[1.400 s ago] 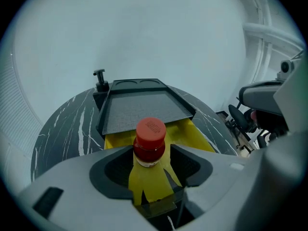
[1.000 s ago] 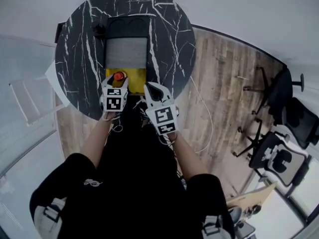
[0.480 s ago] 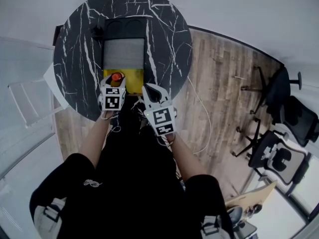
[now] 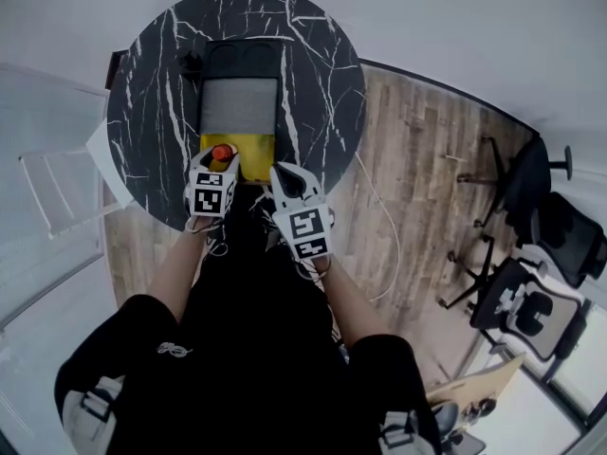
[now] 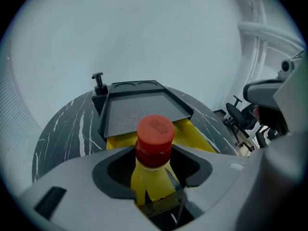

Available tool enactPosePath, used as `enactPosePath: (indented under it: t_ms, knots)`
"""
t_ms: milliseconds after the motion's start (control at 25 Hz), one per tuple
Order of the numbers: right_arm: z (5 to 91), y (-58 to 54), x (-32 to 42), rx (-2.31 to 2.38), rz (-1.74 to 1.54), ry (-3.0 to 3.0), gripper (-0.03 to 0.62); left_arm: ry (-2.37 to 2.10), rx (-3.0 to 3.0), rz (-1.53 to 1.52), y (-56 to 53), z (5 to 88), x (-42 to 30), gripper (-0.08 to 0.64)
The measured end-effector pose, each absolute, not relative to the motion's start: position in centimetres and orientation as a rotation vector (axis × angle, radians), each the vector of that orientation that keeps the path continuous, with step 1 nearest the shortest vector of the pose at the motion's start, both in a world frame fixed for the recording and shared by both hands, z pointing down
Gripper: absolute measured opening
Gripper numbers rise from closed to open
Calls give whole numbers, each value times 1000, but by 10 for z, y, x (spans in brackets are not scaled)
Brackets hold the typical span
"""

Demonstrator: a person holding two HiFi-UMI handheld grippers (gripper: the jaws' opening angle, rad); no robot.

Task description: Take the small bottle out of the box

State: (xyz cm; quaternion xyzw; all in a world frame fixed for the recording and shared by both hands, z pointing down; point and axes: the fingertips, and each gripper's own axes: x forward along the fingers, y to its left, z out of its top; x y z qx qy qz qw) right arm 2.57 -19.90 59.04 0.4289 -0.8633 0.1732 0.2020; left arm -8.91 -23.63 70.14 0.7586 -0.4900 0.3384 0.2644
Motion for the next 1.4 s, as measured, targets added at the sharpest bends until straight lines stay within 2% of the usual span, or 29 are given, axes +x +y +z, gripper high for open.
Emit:
enactPosePath:
  t_ms: [1400]
  knots:
    - [498,-186,4,1350,262,-2563,-5,-1542,2290,601,-185,521,-96,216]
